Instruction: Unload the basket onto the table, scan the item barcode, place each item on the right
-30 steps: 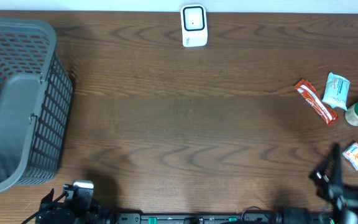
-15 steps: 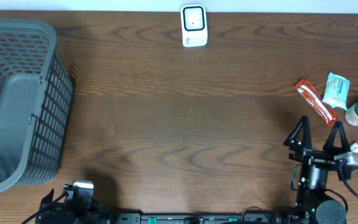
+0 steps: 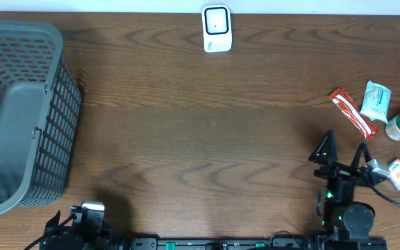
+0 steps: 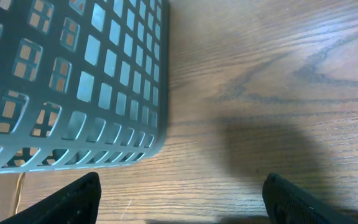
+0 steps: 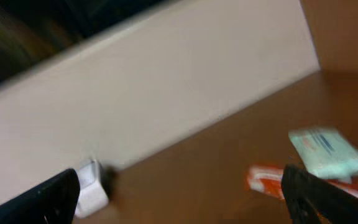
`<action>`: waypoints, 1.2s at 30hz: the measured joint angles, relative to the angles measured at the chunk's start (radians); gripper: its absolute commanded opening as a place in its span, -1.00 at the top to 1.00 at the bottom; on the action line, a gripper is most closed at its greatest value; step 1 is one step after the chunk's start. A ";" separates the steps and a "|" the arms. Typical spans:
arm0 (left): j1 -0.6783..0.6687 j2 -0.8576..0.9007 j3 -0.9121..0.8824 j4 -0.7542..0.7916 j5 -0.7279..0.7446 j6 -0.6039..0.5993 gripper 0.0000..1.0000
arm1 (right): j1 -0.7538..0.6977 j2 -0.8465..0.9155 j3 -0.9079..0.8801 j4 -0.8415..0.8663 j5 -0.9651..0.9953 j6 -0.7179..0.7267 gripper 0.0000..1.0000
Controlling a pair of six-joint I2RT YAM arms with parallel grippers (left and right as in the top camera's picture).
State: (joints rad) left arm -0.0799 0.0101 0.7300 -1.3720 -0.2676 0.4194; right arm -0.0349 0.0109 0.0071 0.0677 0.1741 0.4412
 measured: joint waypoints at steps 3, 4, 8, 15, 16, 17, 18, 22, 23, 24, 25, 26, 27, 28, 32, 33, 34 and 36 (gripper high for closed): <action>0.000 0.000 0.000 0.000 0.000 0.000 -0.68 | 0.000 0.000 0.000 -0.107 0.002 0.000 -0.98; 0.000 0.000 0.000 0.000 0.000 0.000 -0.68 | 0.000 0.001 0.000 -0.119 0.002 0.000 -0.98; 0.000 0.000 0.000 0.000 0.000 0.000 -0.68 | 0.000 0.000 0.000 -0.120 0.002 0.000 -0.98; 0.000 0.000 0.000 0.000 0.000 0.000 -0.68 | 0.000 0.000 0.000 -0.120 0.002 0.000 -0.98; 0.000 0.000 0.000 0.000 0.000 0.000 -0.68 | 0.000 0.000 0.000 -0.120 0.002 0.000 -0.98; 0.000 0.000 0.000 0.000 0.000 0.000 -0.68 | 0.000 0.000 0.000 -0.120 0.002 0.000 -0.99; 0.000 0.000 0.000 0.000 0.000 0.000 -0.68 | 0.000 0.000 0.000 -0.120 0.002 0.000 -0.99; 0.000 0.000 0.000 0.000 0.000 0.000 -0.68 | 0.000 0.000 0.000 -0.120 0.002 0.000 -0.99; 0.000 0.000 0.000 0.000 0.000 0.000 -0.68 | 0.000 0.000 0.000 -0.120 0.002 0.000 -0.98; 0.000 0.000 0.000 0.000 0.000 0.000 -0.68 | 0.000 0.000 0.000 -0.120 0.002 0.000 -0.99; 0.000 0.000 0.000 0.000 0.000 0.000 -0.68 | 0.000 0.000 0.000 -0.120 0.002 0.000 -0.98; 0.000 0.000 0.000 0.000 0.000 0.000 -0.68 | 0.000 0.000 0.000 -0.120 0.002 0.000 -0.99; 0.000 0.000 0.000 0.000 0.000 0.000 -0.68 | 0.000 0.000 0.000 -0.120 0.002 0.000 -0.99; 0.000 0.000 0.000 0.000 0.000 0.000 -0.68 | 0.000 0.000 0.000 -0.120 0.002 0.000 -0.99; 0.000 0.000 0.000 0.000 0.000 0.000 -0.68 | 0.000 0.000 0.000 -0.120 0.002 0.000 -0.99; 0.000 0.000 0.000 0.000 0.000 0.000 -0.68 | 0.000 0.000 0.000 -0.120 0.002 0.000 -0.99; 0.000 0.000 0.000 0.000 0.000 0.000 -0.68 | 0.000 0.000 0.000 -0.120 0.002 0.000 -0.98; 0.000 0.000 0.000 0.000 0.000 0.000 -0.68 | 0.000 0.000 0.000 -0.120 0.002 0.000 -0.98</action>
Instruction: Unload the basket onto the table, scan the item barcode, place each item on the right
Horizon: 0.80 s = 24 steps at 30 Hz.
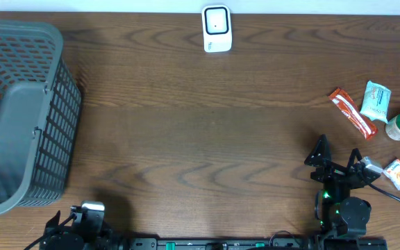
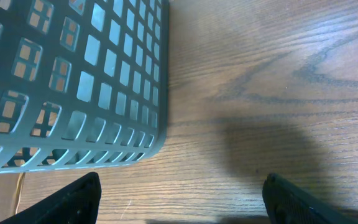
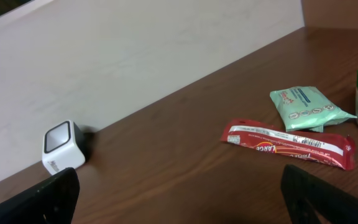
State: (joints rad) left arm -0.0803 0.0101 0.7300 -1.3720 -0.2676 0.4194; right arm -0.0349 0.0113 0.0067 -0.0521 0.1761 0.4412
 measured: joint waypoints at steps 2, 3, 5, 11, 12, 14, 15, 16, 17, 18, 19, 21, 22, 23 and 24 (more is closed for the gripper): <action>0.000 0.000 0.000 0.000 0.000 0.000 -0.68 | 0.000 0.000 0.000 0.000 0.000 0.000 -0.99; 0.000 0.000 0.000 0.000 0.000 0.000 -0.68 | 0.000 0.000 0.000 0.000 0.000 0.000 -0.98; 0.000 0.000 0.000 0.000 0.000 0.000 -0.68 | 0.000 0.000 0.000 0.000 0.000 0.000 -0.99; 0.000 0.000 0.000 0.000 0.000 0.000 -0.68 | 0.000 0.000 0.000 0.000 0.000 0.000 -0.98; 0.000 0.000 0.000 0.000 0.000 0.000 -0.68 | 0.000 0.000 0.000 0.000 0.000 0.000 -0.99; 0.000 0.000 0.000 -0.002 0.000 -0.003 -0.77 | 0.000 0.000 0.000 0.000 0.000 0.000 -0.99; 0.000 0.000 0.000 -0.009 -0.004 0.004 -0.77 | 0.000 0.000 0.000 0.000 0.000 0.000 -0.99; 0.000 0.000 0.005 -0.006 -0.014 0.002 -0.78 | 0.000 0.000 0.000 0.000 0.000 0.000 -0.99; 0.000 0.000 0.006 -0.003 -0.021 0.000 -0.79 | 0.000 0.000 0.000 0.000 0.000 0.000 -0.99; 0.000 0.000 0.004 0.013 -0.015 0.002 -0.84 | 0.000 0.000 0.000 0.000 0.000 0.000 -0.98; 0.000 0.000 0.002 0.041 -0.007 0.005 -0.84 | 0.000 0.000 0.000 0.000 0.000 0.000 -0.99; 0.000 0.000 -0.002 0.196 0.029 0.005 -0.84 | 0.000 0.000 0.000 0.000 0.000 0.000 -0.98; 0.000 0.000 -0.004 0.275 0.051 0.005 -0.84 | 0.000 0.000 0.000 -0.001 0.000 0.000 -0.98; 0.000 0.000 -0.004 0.356 0.086 0.004 -0.84 | 0.000 0.000 0.000 0.000 0.000 0.000 -0.99; 0.000 0.000 -0.004 0.424 0.135 0.003 -0.85 | 0.000 0.000 0.000 0.000 0.000 0.000 -0.98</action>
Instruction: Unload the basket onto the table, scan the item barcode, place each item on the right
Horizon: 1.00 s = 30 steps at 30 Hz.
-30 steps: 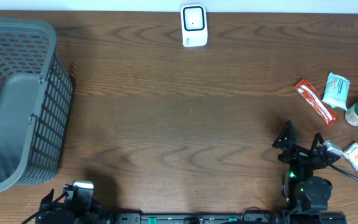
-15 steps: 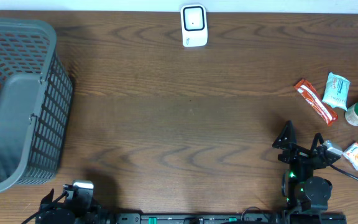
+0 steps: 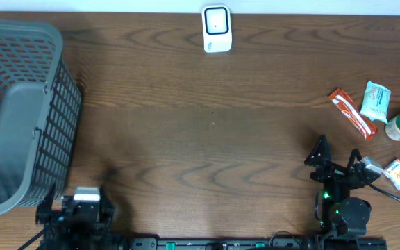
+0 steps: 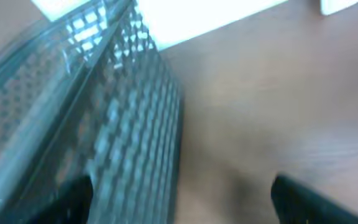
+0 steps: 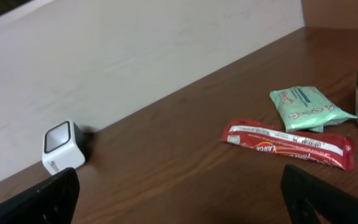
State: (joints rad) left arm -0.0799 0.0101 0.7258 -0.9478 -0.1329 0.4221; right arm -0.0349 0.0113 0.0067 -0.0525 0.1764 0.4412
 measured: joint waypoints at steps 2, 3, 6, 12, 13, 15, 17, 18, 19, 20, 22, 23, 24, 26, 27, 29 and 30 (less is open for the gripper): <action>0.000 0.000 -0.005 0.103 0.116 -0.004 -0.85 | 0.000 0.000 0.000 0.000 0.000 0.000 -0.98; 0.000 0.000 -0.013 0.135 0.166 -0.006 -0.85 | 0.000 0.000 0.000 0.000 0.000 0.000 -0.99; 0.000 -0.003 -0.096 0.257 0.310 -0.006 -0.85 | 0.000 0.000 0.000 0.000 0.000 0.000 -0.98; 0.000 0.000 -0.412 0.618 0.435 -0.041 -0.85 | 0.000 0.000 0.000 0.000 0.000 0.000 -0.98; 0.001 0.000 -0.463 0.687 0.443 -0.070 -0.85 | 0.000 0.000 0.000 0.000 -0.001 0.000 -0.99; 0.008 0.000 -0.527 0.769 0.443 -0.150 -0.85 | 0.000 0.000 0.000 0.000 0.000 0.000 -0.99; 0.024 0.000 -0.569 0.809 0.404 -0.290 -0.84 | 0.000 0.000 0.000 0.000 0.000 0.000 -0.97; 0.032 0.000 -0.579 0.813 0.378 -0.346 -0.85 | 0.000 0.000 0.000 0.000 0.000 0.000 -0.99; 0.041 0.000 -0.587 0.813 0.342 -0.418 -0.85 | 0.000 0.000 0.000 0.000 0.000 0.000 -0.98; 0.050 0.000 -0.592 0.806 0.306 -0.483 -0.85 | 0.000 0.000 0.000 0.000 0.000 0.000 -0.98; 0.063 0.000 -0.600 0.789 0.248 -0.575 -0.85 | 0.000 0.000 0.000 0.000 0.000 0.000 -0.99; 0.065 0.000 -0.605 0.781 0.227 -0.605 -0.85 | 0.000 0.000 0.000 0.000 0.000 0.000 -0.99; 0.066 0.000 -0.614 0.774 0.207 -0.629 -0.86 | 0.000 0.000 0.000 0.000 0.000 0.000 -0.98; 0.066 0.000 -0.640 0.774 0.186 -0.655 -0.85 | 0.000 0.000 0.000 0.000 0.000 0.000 -0.99; 0.066 0.003 -0.651 0.788 0.178 -0.658 -0.85 | 0.000 0.000 0.000 0.000 0.000 0.000 -0.98; 0.066 0.002 -0.655 0.799 0.168 -0.658 -0.85 | 0.000 0.000 0.000 0.000 0.000 0.000 -0.98; 0.066 0.002 -0.656 0.800 0.166 -0.658 -0.86 | 0.000 0.000 0.000 0.000 0.000 0.000 -0.99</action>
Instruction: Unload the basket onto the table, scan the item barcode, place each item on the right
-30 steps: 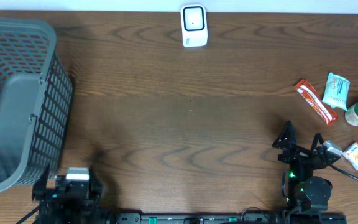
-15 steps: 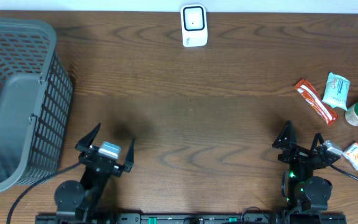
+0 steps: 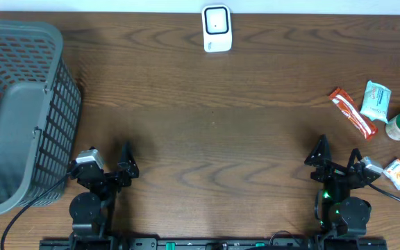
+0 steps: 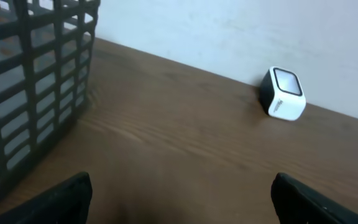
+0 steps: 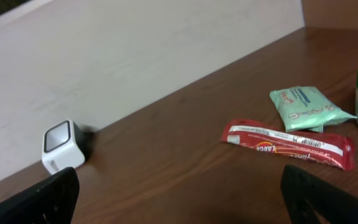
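Observation:
A white barcode scanner (image 3: 217, 28) stands at the far middle edge of the table, also showing in the left wrist view (image 4: 283, 93) and the right wrist view (image 5: 61, 147). At the right lie a red bar wrapper (image 3: 351, 112) (image 5: 288, 144), a mint-green packet (image 3: 376, 100) (image 5: 309, 107), a green-lidded jar and an orange packet. My left gripper (image 3: 108, 161) (image 4: 180, 193) is open and empty near the front left. My right gripper (image 3: 339, 156) (image 5: 179, 193) is open and empty, just left of the orange packet.
A tall grey mesh basket (image 3: 19, 111) (image 4: 30, 81) fills the left end of the table, close beside my left gripper. A pale wall runs behind the table's far edge.
My left gripper has come away from the front edge onto the table beside the basket. Its view, blurred before, now looks level across the table at the scanner. The right arm has not moved.
At first my left gripper pointed down at the table by the basket's corner, and the right wrist view was blurred. Then the right gripper rested facing the scanner and items. The left view then blurred, and now faces the scanner. Both grippers stayed open.

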`<action>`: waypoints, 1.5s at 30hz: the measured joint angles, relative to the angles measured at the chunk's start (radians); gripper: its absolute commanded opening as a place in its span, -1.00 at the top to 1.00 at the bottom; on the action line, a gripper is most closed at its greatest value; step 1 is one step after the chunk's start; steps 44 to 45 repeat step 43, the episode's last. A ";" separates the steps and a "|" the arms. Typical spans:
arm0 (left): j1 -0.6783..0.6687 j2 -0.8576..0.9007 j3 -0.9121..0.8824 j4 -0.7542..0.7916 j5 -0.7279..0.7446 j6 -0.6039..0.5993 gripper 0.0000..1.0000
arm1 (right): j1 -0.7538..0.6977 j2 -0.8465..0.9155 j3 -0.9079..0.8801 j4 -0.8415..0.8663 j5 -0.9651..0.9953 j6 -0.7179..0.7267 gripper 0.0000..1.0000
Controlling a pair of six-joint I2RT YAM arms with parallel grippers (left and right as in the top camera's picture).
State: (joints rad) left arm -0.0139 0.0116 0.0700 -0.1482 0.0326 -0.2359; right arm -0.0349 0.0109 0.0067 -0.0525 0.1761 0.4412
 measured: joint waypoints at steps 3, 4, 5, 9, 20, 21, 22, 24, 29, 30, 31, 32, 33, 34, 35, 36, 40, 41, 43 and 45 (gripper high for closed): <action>0.000 0.000 0.000 0.002 -0.010 0.000 -0.85 | 0.000 0.000 0.000 0.000 0.000 0.000 -0.98; 0.000 -0.001 0.000 0.003 -0.012 0.000 -0.86 | 0.000 0.000 0.000 0.000 0.000 0.000 -0.99; 0.000 0.000 -0.002 0.006 -0.015 0.000 -0.85 | 0.000 0.000 0.000 0.000 0.000 0.000 -0.98; 0.000 -0.001 -0.008 0.025 -0.020 0.000 -0.85 | 0.000 0.000 0.000 0.000 0.000 0.000 -0.99; 0.000 -0.001 -0.008 0.025 -0.022 0.000 -0.86 | 0.000 0.000 0.000 0.000 0.000 0.000 -0.98; 0.000 -0.001 -0.008 0.025 -0.022 0.000 -0.86 | 0.000 0.000 0.000 0.000 0.000 0.000 -0.98; 0.000 -0.001 -0.008 0.025 -0.022 0.000 -0.86 | 0.000 0.000 0.000 0.000 0.000 0.000 -0.98; 0.000 -0.001 -0.008 0.025 -0.024 0.000 -0.86 | 0.000 0.000 0.000 0.000 0.000 0.000 -0.98; 0.000 -0.001 -0.008 0.026 -0.025 0.000 -0.86 | 0.000 0.000 0.000 0.000 0.000 0.000 -0.98; 0.000 -0.001 -0.008 0.026 -0.025 0.000 -0.86 | 0.000 0.000 0.000 0.000 0.000 0.000 -0.98; 0.000 -0.001 -0.008 0.026 -0.025 0.000 -0.85 | 0.000 0.000 0.000 0.000 0.000 0.000 -0.99; 0.000 -0.001 -0.008 0.026 -0.025 0.000 -0.85 | 0.000 0.000 0.000 0.000 0.000 0.000 -0.98; 0.000 -0.001 -0.008 0.026 -0.025 0.000 -0.86 | 0.000 0.000 0.000 0.000 0.000 0.000 -0.98; 0.000 -0.001 -0.008 0.025 -0.025 0.000 -0.86 | 0.000 0.000 0.000 0.000 0.000 0.000 -0.99; 0.000 -0.001 -0.008 0.025 -0.025 0.000 -0.86 | 0.000 0.000 0.000 0.000 0.000 0.000 -0.98; 0.000 -0.001 -0.008 0.025 -0.025 0.000 -0.86 | 0.000 0.000 0.000 0.000 0.000 0.000 -0.99; 0.000 -0.001 -0.008 0.025 -0.025 0.000 -0.86 | 0.000 0.000 0.000 0.000 0.000 0.000 -0.98; 0.000 -0.001 -0.008 0.026 -0.025 0.000 -0.86 | 0.000 0.000 0.000 0.000 0.000 0.000 -0.98; 0.000 -0.001 -0.008 0.026 -0.025 0.000 -0.86 | 0.000 0.000 0.000 0.000 0.000 0.000 -0.98; 0.000 -0.001 -0.008 0.026 -0.025 0.000 -0.86 | 0.000 0.000 0.000 0.000 0.000 0.000 -0.98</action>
